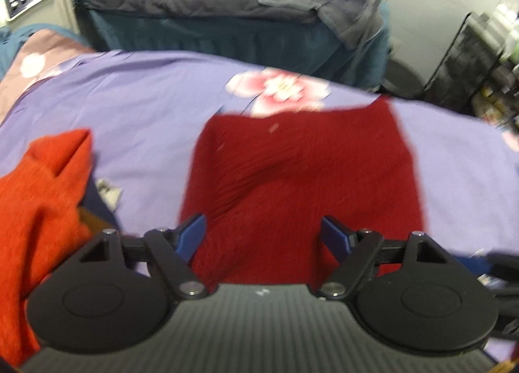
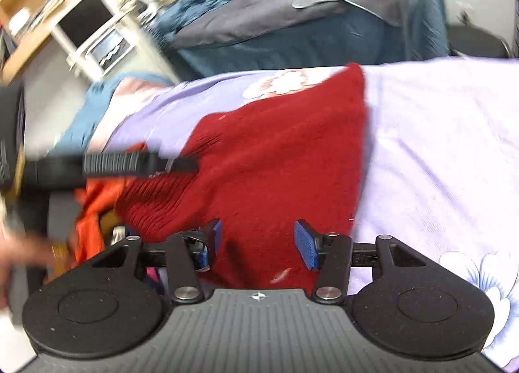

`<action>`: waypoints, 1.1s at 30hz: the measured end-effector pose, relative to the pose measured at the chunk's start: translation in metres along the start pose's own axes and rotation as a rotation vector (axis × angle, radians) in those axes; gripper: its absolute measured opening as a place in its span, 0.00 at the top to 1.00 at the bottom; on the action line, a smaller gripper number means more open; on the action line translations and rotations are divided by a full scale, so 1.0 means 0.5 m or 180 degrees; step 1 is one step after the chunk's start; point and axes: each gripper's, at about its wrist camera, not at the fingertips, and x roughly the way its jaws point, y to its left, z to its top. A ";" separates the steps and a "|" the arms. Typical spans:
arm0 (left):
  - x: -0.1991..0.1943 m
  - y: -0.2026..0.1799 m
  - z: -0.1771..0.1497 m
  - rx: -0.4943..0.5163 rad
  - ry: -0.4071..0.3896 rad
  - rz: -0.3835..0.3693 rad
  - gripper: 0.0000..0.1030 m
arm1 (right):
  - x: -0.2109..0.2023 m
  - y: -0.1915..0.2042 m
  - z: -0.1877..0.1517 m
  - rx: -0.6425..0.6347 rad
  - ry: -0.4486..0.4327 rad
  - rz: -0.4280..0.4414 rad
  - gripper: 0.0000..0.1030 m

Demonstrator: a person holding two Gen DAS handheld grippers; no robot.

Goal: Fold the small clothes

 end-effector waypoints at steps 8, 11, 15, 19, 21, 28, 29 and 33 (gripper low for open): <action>0.080 0.066 -0.051 -0.0396 0.0257 -0.0034 0.04 | 0.045 0.041 -0.008 -0.0354 0.0100 -0.0147 0.00; 0.081 0.071 -0.047 -0.0462 0.0289 -0.0057 0.04 | 0.055 0.049 -0.009 -0.0427 0.0106 -0.0207 0.00; 0.064 0.068 -0.043 -0.0439 0.0247 -0.0037 0.05 | 0.051 0.040 -0.003 -0.0311 0.0116 -0.0175 0.00; 0.024 0.083 -0.049 -0.0708 0.0197 -0.0249 0.05 | 0.038 0.008 0.005 0.0034 0.0111 -0.0136 0.00; -0.009 0.097 -0.060 -0.0885 0.0089 -0.0380 0.05 | 0.024 -0.026 0.008 0.0371 0.0063 -0.0065 0.00; -0.057 0.122 -0.150 -0.1587 0.0145 -0.0888 0.02 | 0.004 -0.150 -0.019 0.1366 -0.0031 0.0377 0.00; -0.048 0.119 -0.164 -0.1634 0.0146 -0.0901 0.02 | 0.007 -0.159 -0.026 0.1458 -0.0016 0.0438 0.00; 0.033 0.122 -0.200 -0.2050 0.0198 -0.1017 0.01 | 0.051 -0.185 -0.030 0.1680 0.0070 0.0603 0.00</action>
